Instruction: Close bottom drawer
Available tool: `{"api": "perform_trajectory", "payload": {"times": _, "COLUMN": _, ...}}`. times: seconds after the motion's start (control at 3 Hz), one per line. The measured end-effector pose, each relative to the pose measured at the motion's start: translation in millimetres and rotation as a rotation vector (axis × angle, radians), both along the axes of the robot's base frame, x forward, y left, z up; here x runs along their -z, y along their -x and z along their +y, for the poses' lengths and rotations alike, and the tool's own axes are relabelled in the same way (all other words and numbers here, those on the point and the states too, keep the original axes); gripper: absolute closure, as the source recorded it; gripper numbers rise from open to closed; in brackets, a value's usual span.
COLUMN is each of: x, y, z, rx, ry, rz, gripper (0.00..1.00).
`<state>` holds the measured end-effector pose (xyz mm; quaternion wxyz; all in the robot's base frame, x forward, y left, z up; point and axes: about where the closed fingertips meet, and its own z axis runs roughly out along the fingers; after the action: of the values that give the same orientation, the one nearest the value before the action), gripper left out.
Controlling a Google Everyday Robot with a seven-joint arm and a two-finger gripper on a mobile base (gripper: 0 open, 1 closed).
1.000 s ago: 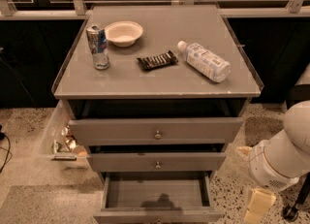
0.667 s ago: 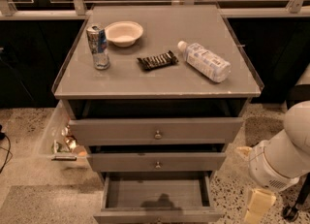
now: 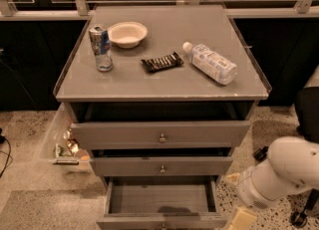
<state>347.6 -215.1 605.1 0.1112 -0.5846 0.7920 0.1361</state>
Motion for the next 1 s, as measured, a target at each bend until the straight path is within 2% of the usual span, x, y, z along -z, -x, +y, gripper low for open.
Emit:
{"api": "perform_trajectory", "payload": {"times": 0.33, "x": 75.9, "y": -3.4, "z": 15.4, "rx": 0.036, "ry": -0.112, "rz": -0.003, "gripper": 0.39}}
{"api": "perform_trajectory", "payload": {"times": 0.67, "x": 137.3, "y": -3.2, "z": 31.6, "rx": 0.030, "ry": -0.180, "rz": 0.025, "gripper": 0.63}}
{"api": "perform_trajectory", "payload": {"times": 1.0, "x": 152.1, "y": 4.4, "z": 37.1, "rx": 0.033, "ry": -0.201, "rz": 0.055, "gripper": 0.86}}
